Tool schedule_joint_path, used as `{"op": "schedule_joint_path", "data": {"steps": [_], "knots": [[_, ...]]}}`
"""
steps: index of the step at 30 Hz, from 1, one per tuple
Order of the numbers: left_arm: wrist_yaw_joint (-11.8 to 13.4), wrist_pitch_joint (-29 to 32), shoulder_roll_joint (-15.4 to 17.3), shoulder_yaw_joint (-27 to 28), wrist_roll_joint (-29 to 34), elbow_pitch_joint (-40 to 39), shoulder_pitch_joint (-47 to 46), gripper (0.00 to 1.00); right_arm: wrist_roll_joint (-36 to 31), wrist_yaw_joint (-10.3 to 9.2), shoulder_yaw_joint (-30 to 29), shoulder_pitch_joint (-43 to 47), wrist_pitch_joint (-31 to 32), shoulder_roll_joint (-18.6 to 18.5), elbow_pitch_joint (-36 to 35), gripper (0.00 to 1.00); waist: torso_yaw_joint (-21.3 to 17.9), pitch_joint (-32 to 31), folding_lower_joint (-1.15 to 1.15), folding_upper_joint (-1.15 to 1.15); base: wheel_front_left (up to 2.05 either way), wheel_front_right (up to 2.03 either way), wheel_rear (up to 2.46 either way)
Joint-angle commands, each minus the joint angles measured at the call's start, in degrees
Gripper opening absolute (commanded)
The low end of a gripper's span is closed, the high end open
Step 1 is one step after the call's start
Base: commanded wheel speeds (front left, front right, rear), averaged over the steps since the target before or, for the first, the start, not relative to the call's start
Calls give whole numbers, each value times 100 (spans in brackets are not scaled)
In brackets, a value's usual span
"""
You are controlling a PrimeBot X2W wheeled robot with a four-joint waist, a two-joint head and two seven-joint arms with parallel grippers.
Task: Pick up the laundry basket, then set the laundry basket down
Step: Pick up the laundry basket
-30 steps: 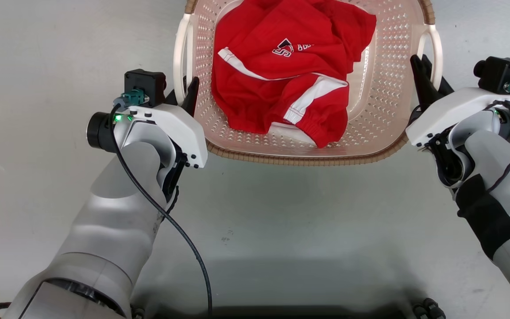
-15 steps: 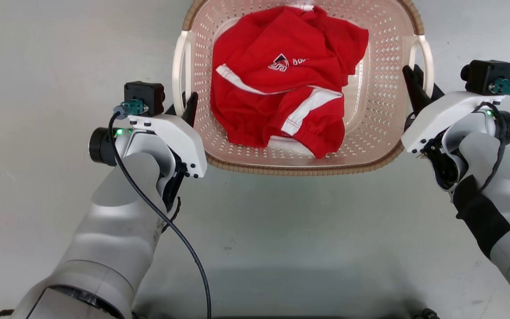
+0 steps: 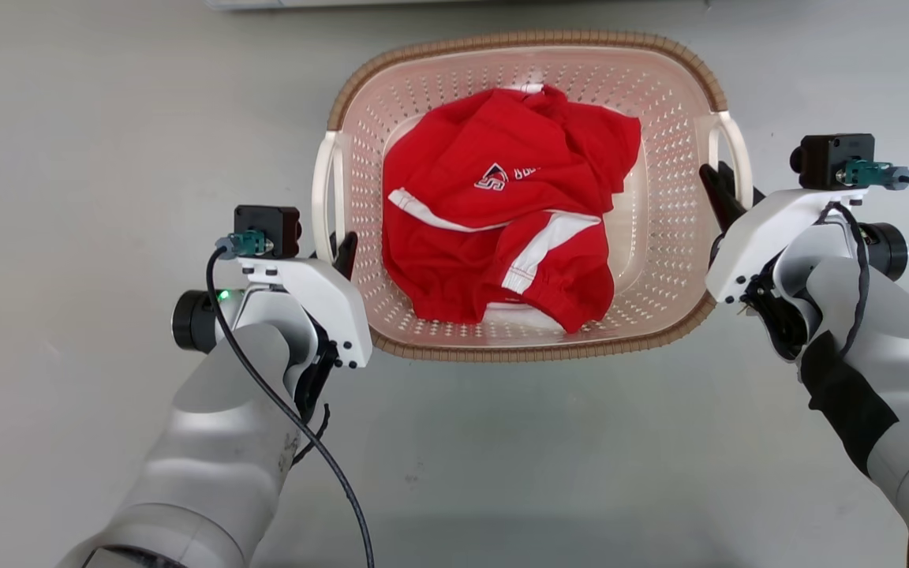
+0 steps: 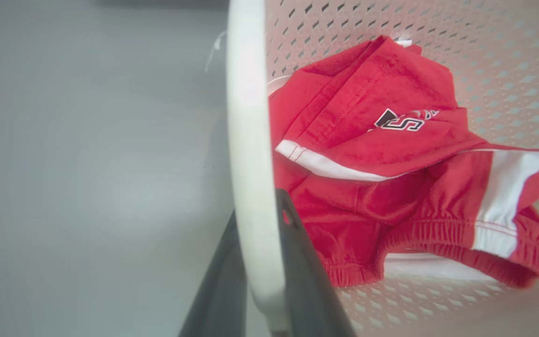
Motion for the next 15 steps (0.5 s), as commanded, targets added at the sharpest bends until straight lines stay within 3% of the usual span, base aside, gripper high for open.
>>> {"op": "schedule_joint_path", "data": {"steps": [1,15], "knots": [[85,21,455,114,-64,64,268,0,23,-6,23,151,-22,-248,118,0,3,-150,0,0,0,0,0],[114,649,644,72,-241,64,1166,0,490,-6,449,908,397,-247,275,0,-35,-1548,0,0,0,0,0]]}}
